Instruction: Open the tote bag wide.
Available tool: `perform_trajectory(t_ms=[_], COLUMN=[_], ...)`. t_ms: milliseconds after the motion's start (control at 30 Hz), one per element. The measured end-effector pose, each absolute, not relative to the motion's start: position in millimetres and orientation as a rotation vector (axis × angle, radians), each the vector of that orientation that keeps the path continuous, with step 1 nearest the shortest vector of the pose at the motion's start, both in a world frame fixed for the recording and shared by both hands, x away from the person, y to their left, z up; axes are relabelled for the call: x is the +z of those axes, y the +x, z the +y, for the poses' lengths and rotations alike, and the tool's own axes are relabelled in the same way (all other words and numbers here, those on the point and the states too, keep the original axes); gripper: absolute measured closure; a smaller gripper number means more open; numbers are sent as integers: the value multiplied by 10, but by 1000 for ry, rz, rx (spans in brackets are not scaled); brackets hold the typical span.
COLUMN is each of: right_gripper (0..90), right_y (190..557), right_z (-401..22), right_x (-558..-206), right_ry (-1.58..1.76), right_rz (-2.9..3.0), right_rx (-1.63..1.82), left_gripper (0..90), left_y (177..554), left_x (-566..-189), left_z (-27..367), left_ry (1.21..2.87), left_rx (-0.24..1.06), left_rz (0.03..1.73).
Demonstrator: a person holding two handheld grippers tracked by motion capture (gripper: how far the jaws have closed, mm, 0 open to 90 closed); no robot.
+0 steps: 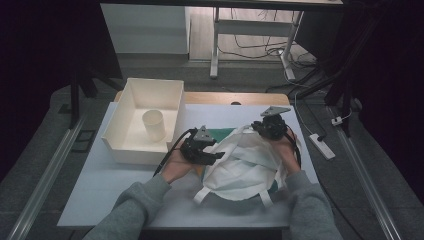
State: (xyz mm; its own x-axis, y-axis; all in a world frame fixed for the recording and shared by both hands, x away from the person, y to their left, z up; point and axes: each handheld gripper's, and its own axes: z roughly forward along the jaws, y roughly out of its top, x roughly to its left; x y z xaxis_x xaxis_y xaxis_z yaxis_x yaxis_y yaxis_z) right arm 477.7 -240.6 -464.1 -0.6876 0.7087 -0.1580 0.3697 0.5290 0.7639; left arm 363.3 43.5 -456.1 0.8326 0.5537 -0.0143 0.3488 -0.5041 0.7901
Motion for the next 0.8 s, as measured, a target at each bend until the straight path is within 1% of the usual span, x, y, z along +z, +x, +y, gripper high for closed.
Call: perform_trajectory(t_ms=[100, 200, 267, 400, 500, 633, 800], right_gripper=[665, 585, 554, 527, 512, 503, 497], right_y=[4738, 4657, 4580, 4366, 4216, 3998, 3802], right_z=[-2422, -2456, -2469, -2485, -2456, -2373, -2257], right_x=[-4583, -4475, -4395, -4221, -4162, -4161, -4244], right_ry=[889, 907, 898, 867, 836, 775, 739], right_rz=[2289, 2266, 2246, 2225, 2243, 2300, 2365], right_rx=[1016, 1104, 1130, 1202, 1207, 1188, 1166], left_gripper=[432, 431, 431, 430, 428, 428, 427], left_y=[3633, 3632, 3629, 3629, 3624, 3616, 3614], left_x=[-4561, -4555, -4549, -4545, -4540, -4530, -4527], left_z=[438, 447, 455, 471, 478, 485, 488], left_ry=[2151, 2148, 2145, 2142, 2142, 2134, 2133], left_rx=[304, 309, 314, 321, 323, 327, 325], left_rz=[655, 653, 653, 651, 650, 649, 646])
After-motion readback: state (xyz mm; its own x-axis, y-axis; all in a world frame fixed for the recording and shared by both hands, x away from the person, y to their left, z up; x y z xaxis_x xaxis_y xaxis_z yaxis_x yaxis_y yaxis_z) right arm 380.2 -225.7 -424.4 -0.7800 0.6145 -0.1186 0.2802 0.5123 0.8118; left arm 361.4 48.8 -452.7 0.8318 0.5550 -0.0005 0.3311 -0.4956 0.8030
